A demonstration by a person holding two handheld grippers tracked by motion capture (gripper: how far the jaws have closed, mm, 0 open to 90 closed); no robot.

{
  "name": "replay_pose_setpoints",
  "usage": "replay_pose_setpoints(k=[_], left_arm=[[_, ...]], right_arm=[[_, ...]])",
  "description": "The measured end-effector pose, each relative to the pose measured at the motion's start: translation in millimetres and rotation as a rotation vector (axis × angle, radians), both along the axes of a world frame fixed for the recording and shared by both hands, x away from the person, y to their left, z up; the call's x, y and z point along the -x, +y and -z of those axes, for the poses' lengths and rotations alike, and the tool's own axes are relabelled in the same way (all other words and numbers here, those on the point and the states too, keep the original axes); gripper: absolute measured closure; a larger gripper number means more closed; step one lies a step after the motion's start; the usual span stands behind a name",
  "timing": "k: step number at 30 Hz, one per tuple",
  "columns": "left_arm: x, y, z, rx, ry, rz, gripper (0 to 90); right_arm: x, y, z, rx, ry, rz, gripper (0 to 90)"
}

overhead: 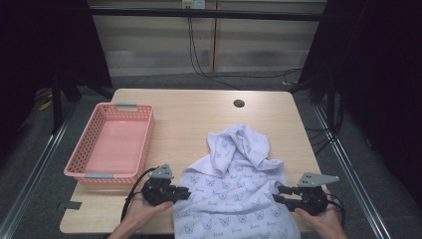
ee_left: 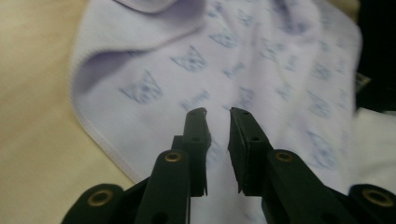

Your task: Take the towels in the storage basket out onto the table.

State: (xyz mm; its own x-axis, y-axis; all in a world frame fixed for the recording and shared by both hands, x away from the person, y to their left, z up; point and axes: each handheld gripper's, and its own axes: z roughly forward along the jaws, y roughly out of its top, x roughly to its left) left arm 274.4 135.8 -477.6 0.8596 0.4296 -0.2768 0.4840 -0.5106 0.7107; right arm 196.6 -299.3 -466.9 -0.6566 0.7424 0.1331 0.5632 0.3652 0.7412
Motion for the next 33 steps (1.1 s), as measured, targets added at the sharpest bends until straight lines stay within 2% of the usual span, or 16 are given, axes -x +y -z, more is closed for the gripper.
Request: replay_pose_setpoints(k=[2,3,6,8,10,11,12,13,14,15,16,18,21,24,30,33], left_arm=[[-13.5,-10.6,2.5,0.004,-0.004,-0.007,74.7],[-19.4,-16.9,4.1,-0.009,-0.02,-0.02,73.6],[-36.7,-33.4,7.0,-0.013,-0.027,-0.031,69.8],[-45.2,-42.1,7.9,-0.028,-0.048,-0.028,67.8],[-52.8,-46.2,11.9,-0.009,-0.025,-0.039,66.2],[-56.3,-47.3,15.6,0.003,0.02,-0.033,67.0],[-57.4,-48.8,20.0,-0.019,0.05,-0.033,67.1],[-56.0,-49.6,22.2,-0.043,0.032,-0.027,68.6],[-53.7,-49.0,22.2,-0.049,0.015,-0.022,70.3],[-52.3,-47.9,22.1,-0.046,0.027,-0.024,71.0],[-49.8,-45.8,22.6,-0.048,0.021,-0.027,72.9],[-46.1,-41.3,23.3,-0.041,0.022,-0.022,77.0],[-38.3,-32.2,22.0,-0.06,0.017,-0.017,82.0],[-27.7,-20.8,21.6,-0.06,0.033,-0.023,83.7],[-3.0,-11.0,19.6,-0.064,0.054,0.044,83.5],[11.2,-5.9,17.2,-0.085,0.057,0.062,83.1]], right_arm=[[-8.1,-0.6,-2.9,0.005,-0.02,0.018,56.1],[-13.6,-0.4,-3.0,0.007,-0.03,0.026,55.3],[-35.4,2.5,1.5,0.044,-0.049,0.052,51.7],[-49.1,4.0,4.6,0.051,-0.041,0.064,49.3],[-63.4,6.8,7.8,0.064,-0.044,0.071,47.5],[-69.3,8.9,8.9,0.067,-0.044,0.079,46.0],[-75.1,10.8,10.5,0.062,-0.048,0.084,45.5],[-81.4,13.0,12.8,0.052,-0.044,0.081,45.4],[-85.0,14.2,14.6,0.052,-0.049,0.072,45.3],[-88.9,16.3,16.8,0.065,-0.049,0.072,45.1],[-92.1,17.7,19.0,0.071,-0.043,0.08,44.9],[-95.6,19.9,24.7,0.082,-0.021,0.085,51.3],[-90.2,22.0,31.2,0.141,0.006,0.081,66.1],[-80.2,18.2,30.7,0.119,0.033,0.068,75.7],[-47.4,20.3,27.6,0.112,0.071,-0.001,80.4],[-21.3,22.6,24.4,0.117,0.103,-0.034,81.2]])
